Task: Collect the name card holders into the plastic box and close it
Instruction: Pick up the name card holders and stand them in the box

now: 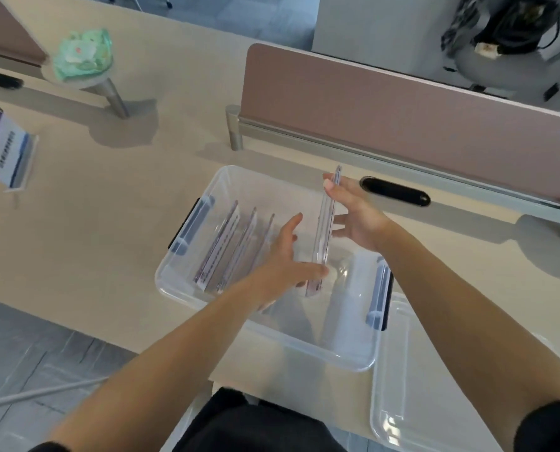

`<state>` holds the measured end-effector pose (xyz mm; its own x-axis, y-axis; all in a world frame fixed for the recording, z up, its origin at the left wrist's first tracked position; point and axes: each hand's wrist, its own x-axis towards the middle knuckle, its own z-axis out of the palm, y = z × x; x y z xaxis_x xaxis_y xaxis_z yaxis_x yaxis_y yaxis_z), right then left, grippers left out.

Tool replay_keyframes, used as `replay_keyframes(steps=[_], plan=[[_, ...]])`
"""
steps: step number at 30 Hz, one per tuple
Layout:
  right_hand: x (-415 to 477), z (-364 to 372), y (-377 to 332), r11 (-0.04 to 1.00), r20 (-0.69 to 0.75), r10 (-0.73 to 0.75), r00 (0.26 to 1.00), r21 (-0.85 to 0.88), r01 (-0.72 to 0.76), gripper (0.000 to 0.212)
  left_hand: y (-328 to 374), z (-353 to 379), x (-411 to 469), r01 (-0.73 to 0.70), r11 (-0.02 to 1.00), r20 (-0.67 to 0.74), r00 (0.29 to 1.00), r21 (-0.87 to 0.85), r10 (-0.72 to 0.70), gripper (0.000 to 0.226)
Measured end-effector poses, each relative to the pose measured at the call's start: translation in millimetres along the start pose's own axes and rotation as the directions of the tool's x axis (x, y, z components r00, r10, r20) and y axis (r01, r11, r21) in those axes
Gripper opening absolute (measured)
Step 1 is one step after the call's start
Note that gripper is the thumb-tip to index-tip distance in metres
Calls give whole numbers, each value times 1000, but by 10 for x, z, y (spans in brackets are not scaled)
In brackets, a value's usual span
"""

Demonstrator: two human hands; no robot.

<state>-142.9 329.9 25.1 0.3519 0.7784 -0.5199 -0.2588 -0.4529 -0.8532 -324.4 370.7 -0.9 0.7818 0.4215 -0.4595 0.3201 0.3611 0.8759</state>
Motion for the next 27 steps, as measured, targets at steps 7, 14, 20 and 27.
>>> replay_keyframes(steps=[7, 14, 20, 27], plan=[[-124, -55, 262, 992, -111, 15, 994, -125, -29, 93, -96, -56, 25, 69, 997, -8, 998, -30, -69, 105], [-322, 21, 294, 921, -204, 114, 972, -346, -181, 68, -343, -149, -53, 117, 985, -31, 993, 127, -114, 107], [-188, 204, 329, 864, -326, 128, 937, -427, -267, 32, -417, -151, -77, 126, 952, 18, 991, 278, -136, 101], [-37, 197, 439, 800, -369, 104, 923, -521, -299, 28, -181, -676, -185, -115, 734, 40, 992, 669, 120, 54]])
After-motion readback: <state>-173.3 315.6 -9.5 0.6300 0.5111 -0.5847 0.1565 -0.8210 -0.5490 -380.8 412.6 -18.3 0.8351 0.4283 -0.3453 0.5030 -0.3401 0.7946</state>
